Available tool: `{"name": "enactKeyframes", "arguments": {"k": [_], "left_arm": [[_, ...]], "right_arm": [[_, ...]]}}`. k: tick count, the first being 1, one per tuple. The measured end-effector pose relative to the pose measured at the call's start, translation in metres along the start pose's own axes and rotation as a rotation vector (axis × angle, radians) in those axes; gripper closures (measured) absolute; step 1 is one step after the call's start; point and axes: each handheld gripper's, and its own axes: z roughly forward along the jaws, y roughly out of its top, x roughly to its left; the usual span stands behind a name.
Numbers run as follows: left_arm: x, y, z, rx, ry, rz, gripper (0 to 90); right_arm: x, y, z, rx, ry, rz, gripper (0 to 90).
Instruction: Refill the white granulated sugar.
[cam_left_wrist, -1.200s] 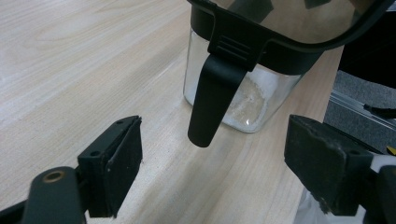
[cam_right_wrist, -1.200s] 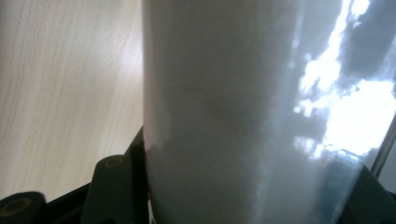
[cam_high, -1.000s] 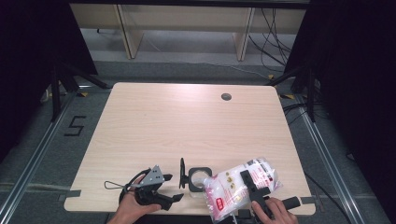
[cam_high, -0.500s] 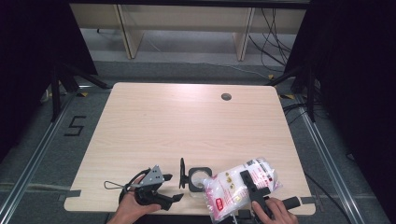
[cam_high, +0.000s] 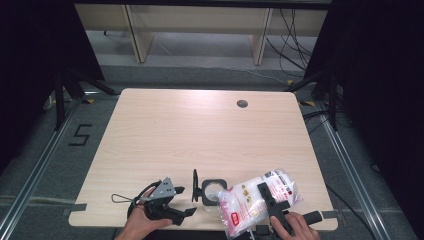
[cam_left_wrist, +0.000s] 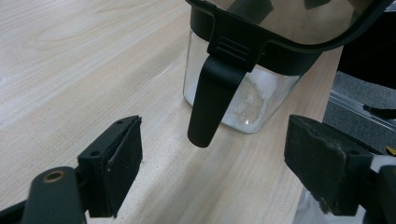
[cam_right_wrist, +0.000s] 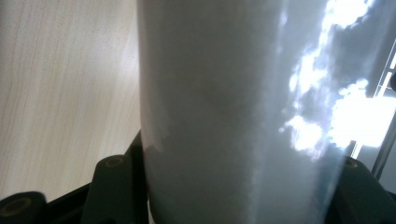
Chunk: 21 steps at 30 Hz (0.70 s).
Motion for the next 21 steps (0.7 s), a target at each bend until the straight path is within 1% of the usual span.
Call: {"name": "enactKeyframes", "arguments": {"k": [1,2,3,4,5,6,7,8,10,11,15,16,17,18,19,20,21], "left_arm": [[-0.0008,-0.0003,0.0,0.0,0.001,-0.013,19.0],[0.0015,0.0,-0.0013,0.024,0.011,0.018,19.1],[0.0013,-0.0001,-0.001,0.022,0.01,0.015,19.1],[0.0,-0.0002,-0.0001,0.004,0.001,-0.002,19.1],[0.0007,0.0001,-0.0004,0.008,0.001,0.009,19.1],[-0.0004,0.0,0.0001,0.0,-0.001,-0.005,19.1],[0.0008,0.0,-0.0008,0.016,0.009,0.009,19.1],[0.0012,0.0001,-0.001,0.021,0.01,0.016,19.2],[0.0015,0.0005,-0.0018,0.026,0.012,0.021,19.2],[-0.0002,0.0002,-0.0011,0.006,0.003,0.0,19.2],[0.0,-0.0001,0.0,-0.001,0.0,-0.004,19.2],[-0.0005,0.0,-0.0003,0.0,0.006,-0.005,19.2],[0.0011,0.0004,-0.0015,0.02,0.01,0.015,19.2],[0.0001,0.0002,-0.0012,0.011,0.005,0.005,19.2],[0.0003,0.0003,-0.0012,0.012,0.005,0.008,19.3],[0.001,0.0004,-0.0015,0.02,0.011,0.015,19.3],[-0.0004,0.0002,-0.0007,0.005,0.004,-0.004,19.3]], "right_arm": [[-0.0001,0.0,-0.0001,0.001,0.0,0.0,44.5],[-0.0001,0.0,-0.0003,0.001,0.0,0.001,44.5],[-0.0001,-0.0001,-0.0002,0.0,0.0,0.001,44.5],[-0.0003,-0.0002,0.0,0.0,0.0,0.001,44.5],[-0.0003,-0.0002,0.0001,-0.002,-0.005,0.002,44.5],[0.0001,-0.0002,0.0001,0.002,0.0,0.004,44.5],[-0.0005,-0.0001,0.0004,-0.002,-0.005,-0.004,44.5],[0.0002,-0.0003,0.0003,0.0,0.002,0.005,44.5],[-0.001,-0.0007,0.0009,-0.004,-0.004,-0.007,44.6],[-0.0008,-0.0008,0.0009,-0.003,-0.003,-0.004,44.6],[-0.001,-0.0008,0.001,-0.002,-0.005,-0.004,44.6],[-0.0008,-0.0007,0.0012,0.001,0.003,0.0,44.5],[-0.0009,-0.0007,0.0012,0.0,-0.001,-0.001,44.6],[-0.0012,-0.0007,0.0008,-0.001,-0.005,-0.006,44.5],[0.0006,-0.0008,0.0005,0.004,0.0,0.019,44.5],[-0.0003,-0.0007,0.0007,-0.006,-0.009,0.014,44.5],[-0.0006,-0.0007,0.0007,-0.009,-0.009,0.016,44.6]]}}
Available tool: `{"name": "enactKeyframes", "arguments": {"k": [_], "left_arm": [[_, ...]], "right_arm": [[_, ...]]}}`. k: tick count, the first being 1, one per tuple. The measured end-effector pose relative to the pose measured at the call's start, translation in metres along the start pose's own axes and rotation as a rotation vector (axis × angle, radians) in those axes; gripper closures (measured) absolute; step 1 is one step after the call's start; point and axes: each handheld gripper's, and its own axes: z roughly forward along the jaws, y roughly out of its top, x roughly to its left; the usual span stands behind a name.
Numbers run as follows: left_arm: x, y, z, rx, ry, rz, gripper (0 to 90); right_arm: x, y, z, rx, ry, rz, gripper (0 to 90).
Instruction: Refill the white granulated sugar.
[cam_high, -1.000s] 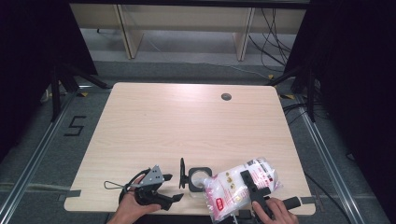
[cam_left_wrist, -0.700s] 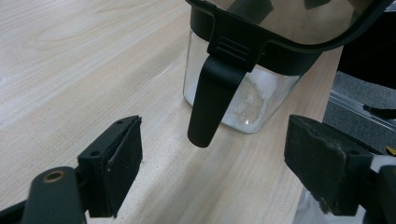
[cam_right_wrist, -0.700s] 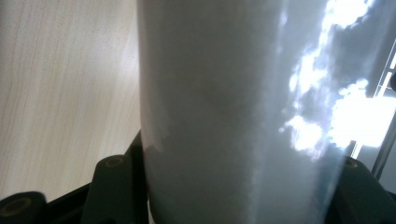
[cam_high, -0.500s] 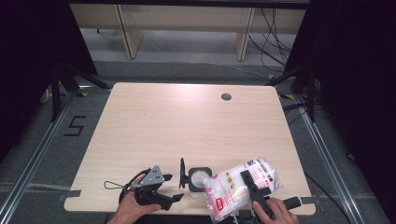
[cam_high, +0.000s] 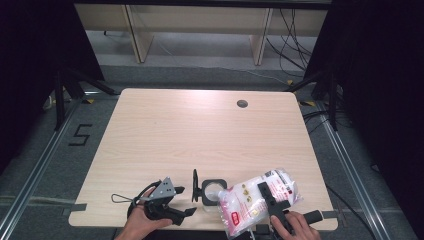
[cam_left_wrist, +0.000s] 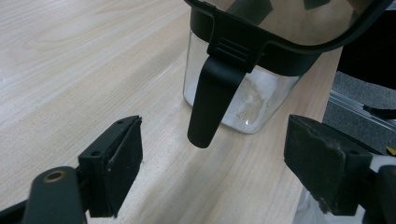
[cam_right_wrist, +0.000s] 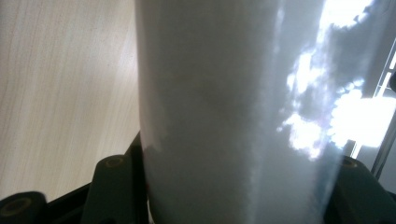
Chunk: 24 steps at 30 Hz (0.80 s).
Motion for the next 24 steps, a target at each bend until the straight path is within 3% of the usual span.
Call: {"name": "enactKeyframes", "arguments": {"k": [3,5,10,13,16,19,22,24], "left_arm": [[0.0008,0.0001,-0.0006,0.007,-0.002,0.01,19.3],[0.0005,0.0001,-0.0006,0.003,-0.001,0.006,19.3],[0.0009,0.0,-0.0005,0.001,-0.008,0.007,19.3],[0.0007,0.0,-0.0005,0.001,-0.008,0.006,19.3],[0.0006,0.0001,-0.0006,0.003,-0.005,0.006,19.4],[0.0008,0.0,-0.0007,0.006,-0.004,0.013,19.3],[0.0007,0.0002,-0.0005,0.005,-0.005,0.012,19.4],[0.0007,0.0001,-0.0005,0.007,-0.002,0.012,19.4]], "right_arm": [[-0.0001,0.0,-0.0005,-0.009,-0.009,0.005,44.6],[-0.0033,-0.0005,-0.0018,0.005,0.007,-0.026,44.5],[-0.0025,-0.0003,-0.0021,0.002,0.003,-0.025,44.6],[0.0,0.0013,-0.0028,0.012,-0.006,0.001,44.6],[-0.003,0.0014,-0.0028,0.009,-0.006,-0.038,44.6],[0.0006,0.001,-0.0036,0.026,0.005,0.007,44.6],[-0.0027,0.001,-0.0019,0.016,0.014,-0.036,44.6],[-0.0024,0.0008,-0.0019,0.014,0.015,-0.032,44.6]]}}
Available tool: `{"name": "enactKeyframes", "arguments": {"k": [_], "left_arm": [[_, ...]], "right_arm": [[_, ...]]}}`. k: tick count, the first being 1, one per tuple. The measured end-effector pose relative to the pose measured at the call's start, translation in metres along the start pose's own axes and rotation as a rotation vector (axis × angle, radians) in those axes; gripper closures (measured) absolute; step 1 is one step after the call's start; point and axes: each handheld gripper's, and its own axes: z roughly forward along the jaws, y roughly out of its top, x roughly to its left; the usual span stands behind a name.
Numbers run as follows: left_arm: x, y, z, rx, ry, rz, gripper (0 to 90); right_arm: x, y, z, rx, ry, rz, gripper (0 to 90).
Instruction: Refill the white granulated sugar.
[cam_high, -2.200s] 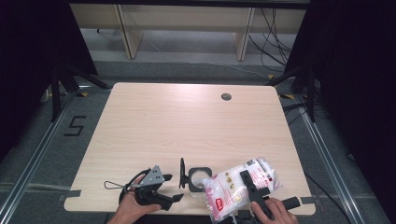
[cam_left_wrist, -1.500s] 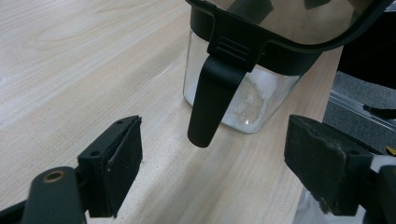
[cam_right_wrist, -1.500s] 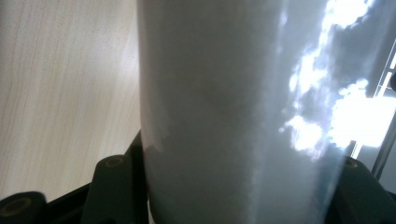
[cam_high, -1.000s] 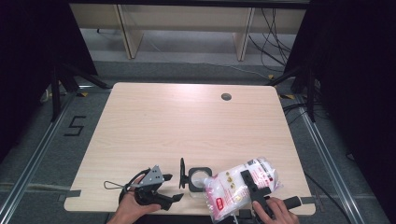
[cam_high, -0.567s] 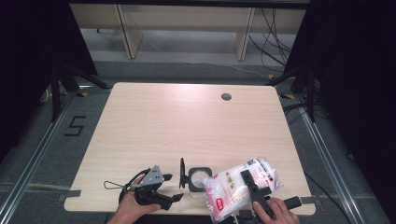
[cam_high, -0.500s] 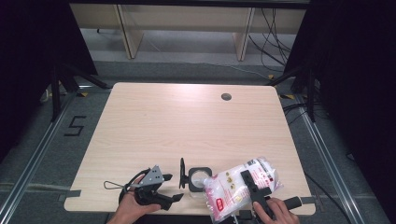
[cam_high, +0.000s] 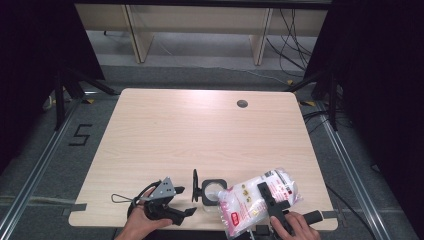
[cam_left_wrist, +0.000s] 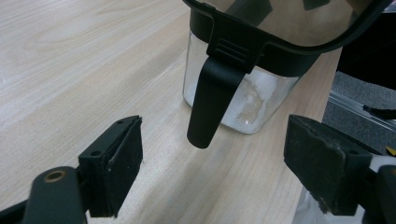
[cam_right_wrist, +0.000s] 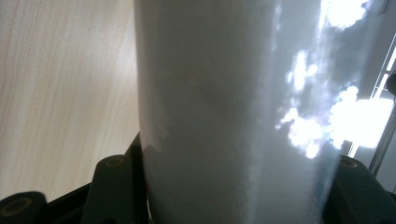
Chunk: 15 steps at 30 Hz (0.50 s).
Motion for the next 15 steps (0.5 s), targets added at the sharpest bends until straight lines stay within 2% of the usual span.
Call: {"name": "enactKeyframes", "arguments": {"k": [2,5,6,9,10,11,13,15], "left_arm": [[0.0001,0.0,-0.0001,0.0,0.0,0.0,19.4],[0.0006,0.0001,-0.0004,-0.002,-0.003,0.001,19.4],[0.0004,0.0,-0.0002,-0.006,-0.007,-0.004,19.4],[0.0,0.0,0.0,-0.006,-0.007,-0.011,19.4],[0.0002,0.0,0.0,-0.007,-0.007,-0.006,19.4],[0.0,0.0001,0.0,-0.006,-0.008,-0.004,19.4],[-0.0002,0.0007,-0.0007,-0.002,-0.004,-0.003,19.4],[0.0006,0.0005,-0.0008,-0.007,-0.009,0.001,19.4]], "right_arm": [[0.0014,-0.0001,0.0005,-0.004,-0.013,0.009,44.6],[-0.0001,0.0001,0.0001,0.001,-0.001,-0.006,44.6],[0.0009,-0.0001,0.0006,-0.005,-0.014,0.0,44.6],[-0.0002,0.0001,0.0,0.003,0.0,-0.008,44.6],[0.0021,0.0003,-0.0006,0.01,0.005,0.019,44.6],[0.0032,0.0,-0.0007,0.011,-0.016,0.024,44.6],[0.0007,0.0001,-0.0004,0.001,-0.016,-0.002,44.6],[0.0008,0.0002,-0.0008,0.003,-0.015,0.001,44.6]]}}
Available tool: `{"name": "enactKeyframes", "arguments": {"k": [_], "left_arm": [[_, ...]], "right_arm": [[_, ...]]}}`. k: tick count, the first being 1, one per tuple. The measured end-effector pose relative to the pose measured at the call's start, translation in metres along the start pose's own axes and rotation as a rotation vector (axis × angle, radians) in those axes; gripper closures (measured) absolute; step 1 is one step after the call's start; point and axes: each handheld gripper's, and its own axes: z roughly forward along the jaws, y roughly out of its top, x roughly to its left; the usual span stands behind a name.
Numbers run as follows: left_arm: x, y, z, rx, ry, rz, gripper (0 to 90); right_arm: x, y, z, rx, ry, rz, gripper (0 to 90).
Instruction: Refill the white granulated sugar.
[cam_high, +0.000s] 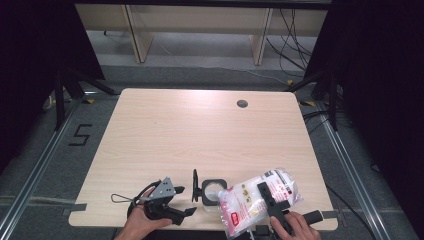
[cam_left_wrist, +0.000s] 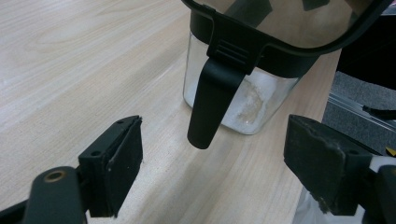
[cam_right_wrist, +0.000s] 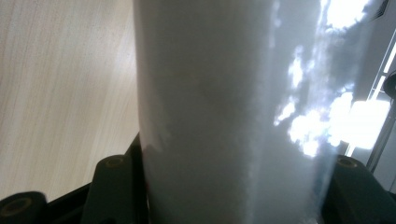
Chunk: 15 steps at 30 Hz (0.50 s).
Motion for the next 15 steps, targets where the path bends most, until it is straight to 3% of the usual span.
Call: {"name": "enactKeyframes", "arguments": {"k": [2,4,7,10,15], "left_arm": [[0.0002,-0.0007,0.0005,-0.006,-0.002,0.0,19.4],[0.0,-0.0003,-0.0001,0.003,0.004,-0.004,19.4],[0.0005,0.0002,-0.0002,0.002,-0.001,0.01,19.4],[0.0001,0.0002,-0.0005,0.012,0.006,0.003,19.4],[0.0003,0.0001,-0.0002,0.003,0.001,0.002,19.4]], "right_arm": [[0.0012,-0.0001,-0.0009,0.01,0.001,0.017,44.6],[-0.0009,0.0,0.0002,-0.004,-0.003,-0.008,44.6],[0.0001,-0.0002,-0.001,0.007,-0.002,0.001,44.7],[-0.0026,0.0003,-0.0009,-0.004,-0.017,-0.04,44.7],[-0.0011,-0.0004,-0.0029,0.015,-0.007,-0.003,44.7]]}}
